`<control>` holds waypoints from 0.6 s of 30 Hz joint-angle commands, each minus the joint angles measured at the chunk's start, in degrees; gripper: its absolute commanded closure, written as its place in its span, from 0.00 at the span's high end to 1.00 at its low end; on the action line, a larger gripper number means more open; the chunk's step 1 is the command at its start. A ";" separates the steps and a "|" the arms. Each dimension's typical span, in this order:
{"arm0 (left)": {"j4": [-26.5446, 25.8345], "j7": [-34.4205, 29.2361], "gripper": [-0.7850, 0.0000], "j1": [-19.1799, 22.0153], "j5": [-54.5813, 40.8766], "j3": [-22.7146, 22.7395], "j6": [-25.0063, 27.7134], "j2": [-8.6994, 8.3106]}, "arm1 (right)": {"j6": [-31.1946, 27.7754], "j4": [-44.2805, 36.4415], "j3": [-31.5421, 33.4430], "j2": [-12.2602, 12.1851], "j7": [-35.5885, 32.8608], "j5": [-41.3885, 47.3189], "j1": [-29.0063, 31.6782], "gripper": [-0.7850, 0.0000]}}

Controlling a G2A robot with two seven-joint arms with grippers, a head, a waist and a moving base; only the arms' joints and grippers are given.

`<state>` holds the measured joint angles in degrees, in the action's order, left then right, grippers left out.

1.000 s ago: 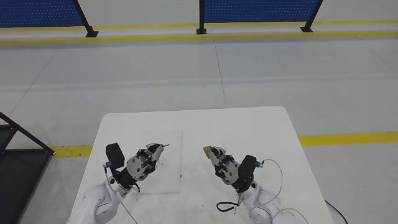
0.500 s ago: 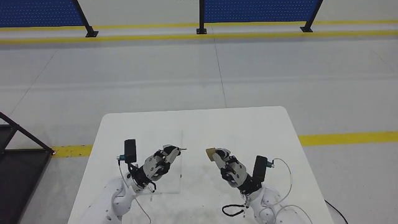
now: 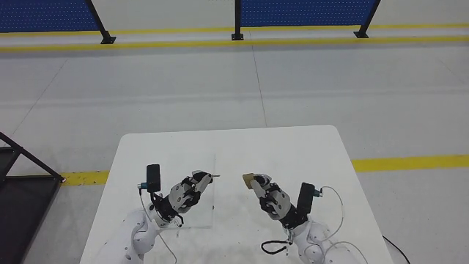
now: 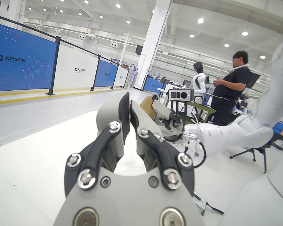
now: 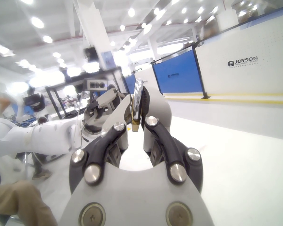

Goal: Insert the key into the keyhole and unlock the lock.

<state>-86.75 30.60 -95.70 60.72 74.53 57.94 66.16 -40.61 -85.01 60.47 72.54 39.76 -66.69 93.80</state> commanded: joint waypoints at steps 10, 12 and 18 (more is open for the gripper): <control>2.72 5.44 0.00 2.91 -8.82 -6.92 0.06 0.98 | -7.47 6.79 -8.21 2.89 10.39 10.97 -5.24 0.00; 3.50 7.67 0.00 3.60 -9.64 -9.47 0.06 1.22 | -8.24 8.43 -9.93 3.66 12.46 12.03 -6.45 0.00; 7.18 14.65 0.00 6.37 -9.12 -15.52 0.06 1.62 | -7.02 10.89 -13.07 5.76 16.90 14.53 -9.03 0.00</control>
<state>-80.31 43.56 -89.82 51.35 60.27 58.00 67.72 -48.21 -74.21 47.80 77.99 56.22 -52.41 84.96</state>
